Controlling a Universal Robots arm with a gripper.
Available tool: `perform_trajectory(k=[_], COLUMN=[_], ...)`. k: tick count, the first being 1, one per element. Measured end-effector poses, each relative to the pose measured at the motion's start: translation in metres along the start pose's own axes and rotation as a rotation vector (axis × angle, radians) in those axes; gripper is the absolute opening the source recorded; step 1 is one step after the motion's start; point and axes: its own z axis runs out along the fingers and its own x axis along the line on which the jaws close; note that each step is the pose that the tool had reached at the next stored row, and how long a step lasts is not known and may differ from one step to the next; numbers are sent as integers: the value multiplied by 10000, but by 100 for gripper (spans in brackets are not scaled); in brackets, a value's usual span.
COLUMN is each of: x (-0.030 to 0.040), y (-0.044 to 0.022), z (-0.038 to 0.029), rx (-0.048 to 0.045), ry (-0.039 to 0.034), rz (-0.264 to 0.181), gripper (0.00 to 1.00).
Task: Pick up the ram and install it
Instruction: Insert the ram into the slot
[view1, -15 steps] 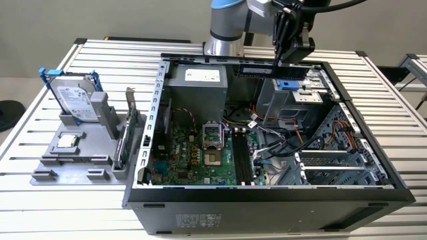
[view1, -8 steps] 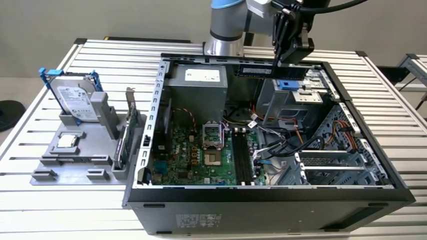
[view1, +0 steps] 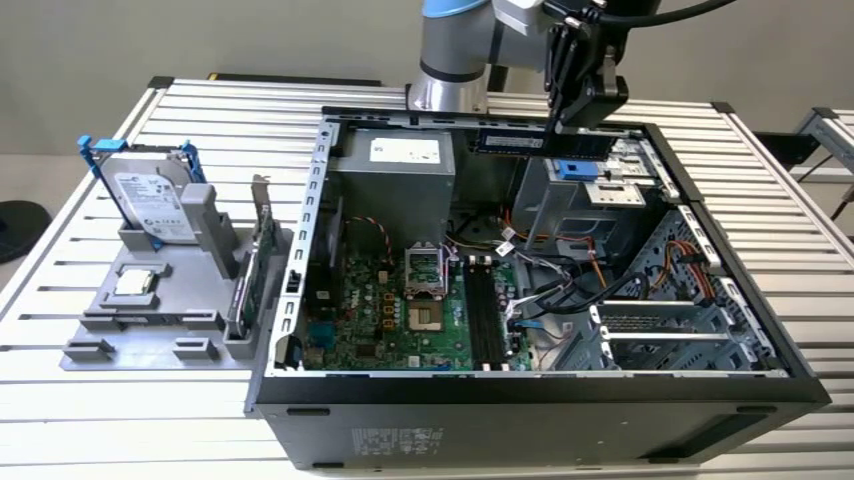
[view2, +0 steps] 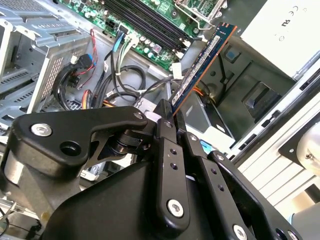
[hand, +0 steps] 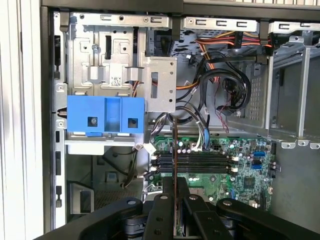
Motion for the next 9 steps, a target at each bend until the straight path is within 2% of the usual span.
perform_trajectory(k=[4, 9], x=[0, 0], y=[0, 0], z=[0, 0], rx=[1, 32], ry=[-2, 2], rz=[31, 671], gripper=[0, 0])
